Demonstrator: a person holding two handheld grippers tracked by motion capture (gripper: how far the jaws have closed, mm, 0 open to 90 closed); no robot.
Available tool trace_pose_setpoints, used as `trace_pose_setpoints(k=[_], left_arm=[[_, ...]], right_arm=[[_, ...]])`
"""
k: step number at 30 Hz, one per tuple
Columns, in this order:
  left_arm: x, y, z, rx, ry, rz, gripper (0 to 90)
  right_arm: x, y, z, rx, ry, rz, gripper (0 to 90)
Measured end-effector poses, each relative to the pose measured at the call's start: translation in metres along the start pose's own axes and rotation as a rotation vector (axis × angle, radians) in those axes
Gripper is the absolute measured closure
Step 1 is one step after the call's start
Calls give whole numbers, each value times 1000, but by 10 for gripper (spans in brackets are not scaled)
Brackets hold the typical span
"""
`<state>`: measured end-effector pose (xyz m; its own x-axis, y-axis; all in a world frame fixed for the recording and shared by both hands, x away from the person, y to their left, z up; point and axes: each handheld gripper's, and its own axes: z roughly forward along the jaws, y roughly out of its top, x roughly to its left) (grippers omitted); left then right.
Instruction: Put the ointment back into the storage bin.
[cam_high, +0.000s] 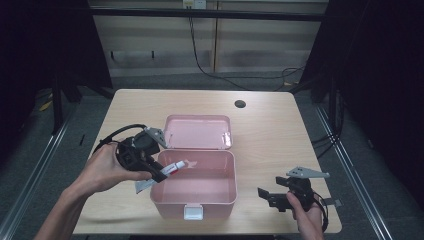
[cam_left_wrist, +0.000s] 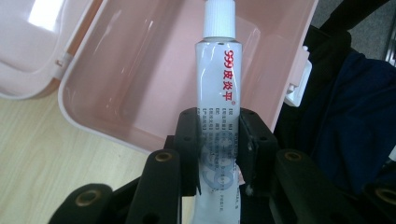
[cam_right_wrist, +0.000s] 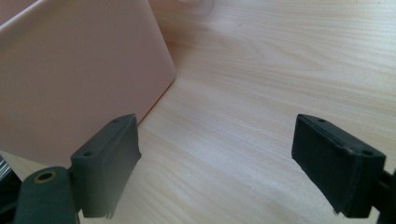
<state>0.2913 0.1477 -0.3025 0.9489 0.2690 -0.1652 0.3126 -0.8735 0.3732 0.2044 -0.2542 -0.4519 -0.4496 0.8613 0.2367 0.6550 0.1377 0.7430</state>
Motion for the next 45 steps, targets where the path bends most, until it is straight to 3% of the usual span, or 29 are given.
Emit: trace_pose_setpoints(k=[7, 13, 14, 17, 28, 31, 34, 41, 45], left_arm=[[-2, 8, 5, -7, -10, 27, 714], [-3, 14, 17, 18, -11, 14, 716], [-2, 16, 18, 23, -17, 27, 716], [-2, 18, 22, 5, -15, 20, 715], [-8, 42, 35, 38, -19, 77, 715], [-8, 46, 37, 29, -27, 71, 715], [-5, 48, 39, -1, -6, 47, 716], [-9, 52, 54, 40, -45, 102, 715], [-10, 53, 62, 54, -48, 101, 715]], right_arm=[[0, 0, 0, 1, 0, 0, 144], [0, 0, 0, 1, 1, 1, 144], [0, 0, 0, 1, 1, 1, 144], [0, 0, 1, 11, 2, 3, 144], [0, 0, 1, 10, 4, 2, 144], [0, 0, 1, 10, 5, 2, 145], [0, 0, 0, 9, 7, 1, 144], [0, 0, 1, 12, 8, 2, 144], [0, 0, 1, 11, 8, 1, 144]])
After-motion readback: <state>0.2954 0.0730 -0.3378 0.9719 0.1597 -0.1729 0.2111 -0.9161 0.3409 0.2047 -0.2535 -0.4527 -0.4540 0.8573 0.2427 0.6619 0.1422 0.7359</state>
